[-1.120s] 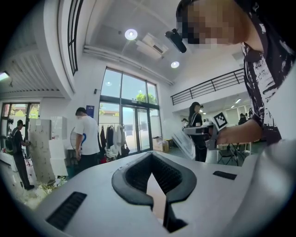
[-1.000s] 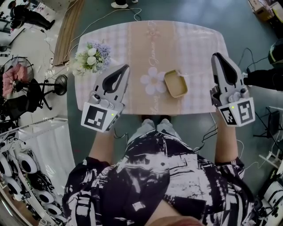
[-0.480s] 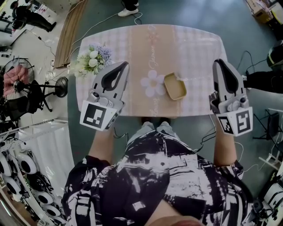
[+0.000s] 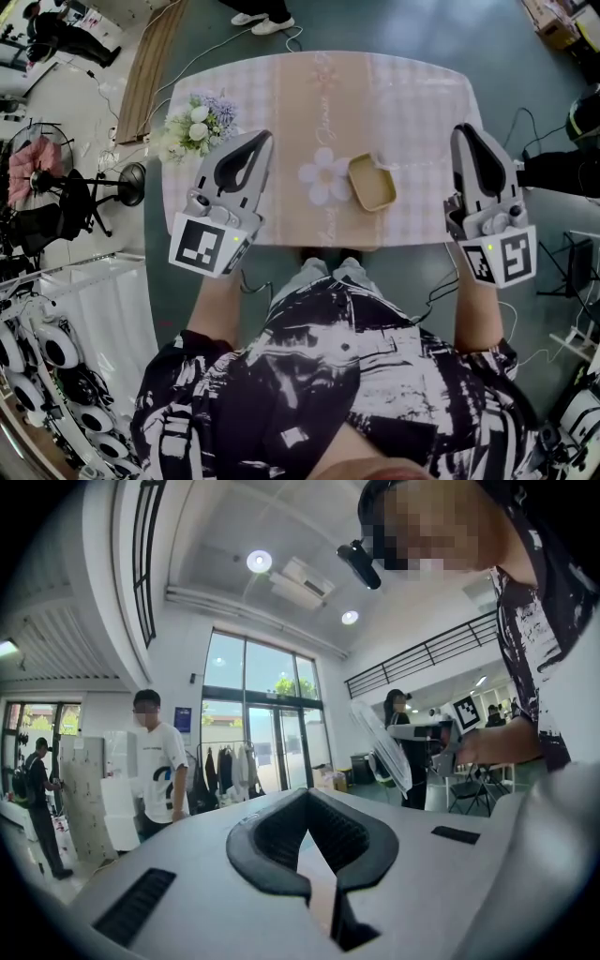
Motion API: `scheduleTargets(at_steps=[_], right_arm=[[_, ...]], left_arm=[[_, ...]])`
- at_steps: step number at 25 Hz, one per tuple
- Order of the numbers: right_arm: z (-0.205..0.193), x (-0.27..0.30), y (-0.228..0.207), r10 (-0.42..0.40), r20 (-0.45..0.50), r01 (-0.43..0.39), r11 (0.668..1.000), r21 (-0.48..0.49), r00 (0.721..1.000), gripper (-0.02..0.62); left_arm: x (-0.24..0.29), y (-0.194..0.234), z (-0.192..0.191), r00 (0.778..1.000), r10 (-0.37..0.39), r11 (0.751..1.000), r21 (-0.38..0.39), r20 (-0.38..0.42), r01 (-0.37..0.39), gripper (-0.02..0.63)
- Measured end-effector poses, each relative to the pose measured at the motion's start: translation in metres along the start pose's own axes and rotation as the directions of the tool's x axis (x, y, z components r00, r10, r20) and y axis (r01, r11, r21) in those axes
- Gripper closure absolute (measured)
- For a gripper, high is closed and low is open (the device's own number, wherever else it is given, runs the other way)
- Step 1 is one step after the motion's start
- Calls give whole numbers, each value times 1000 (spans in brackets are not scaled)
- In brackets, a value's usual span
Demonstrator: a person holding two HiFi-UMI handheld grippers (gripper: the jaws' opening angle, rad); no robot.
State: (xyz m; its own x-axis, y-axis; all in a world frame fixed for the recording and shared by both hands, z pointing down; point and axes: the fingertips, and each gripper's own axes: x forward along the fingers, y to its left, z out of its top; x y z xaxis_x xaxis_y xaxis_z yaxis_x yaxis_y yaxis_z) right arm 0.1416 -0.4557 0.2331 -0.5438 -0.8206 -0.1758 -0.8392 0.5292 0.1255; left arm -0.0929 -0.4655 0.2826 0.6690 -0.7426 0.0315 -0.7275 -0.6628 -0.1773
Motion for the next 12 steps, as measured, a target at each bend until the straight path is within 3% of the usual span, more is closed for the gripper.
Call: scheduleTargets(at_steps=[12], right_arm=[[0, 0, 4, -6, -9, 6, 1000, -12, 1000, 575]], left_arm=[[-5, 1, 2, 1000, 0, 1000, 0, 3, 0, 606]])
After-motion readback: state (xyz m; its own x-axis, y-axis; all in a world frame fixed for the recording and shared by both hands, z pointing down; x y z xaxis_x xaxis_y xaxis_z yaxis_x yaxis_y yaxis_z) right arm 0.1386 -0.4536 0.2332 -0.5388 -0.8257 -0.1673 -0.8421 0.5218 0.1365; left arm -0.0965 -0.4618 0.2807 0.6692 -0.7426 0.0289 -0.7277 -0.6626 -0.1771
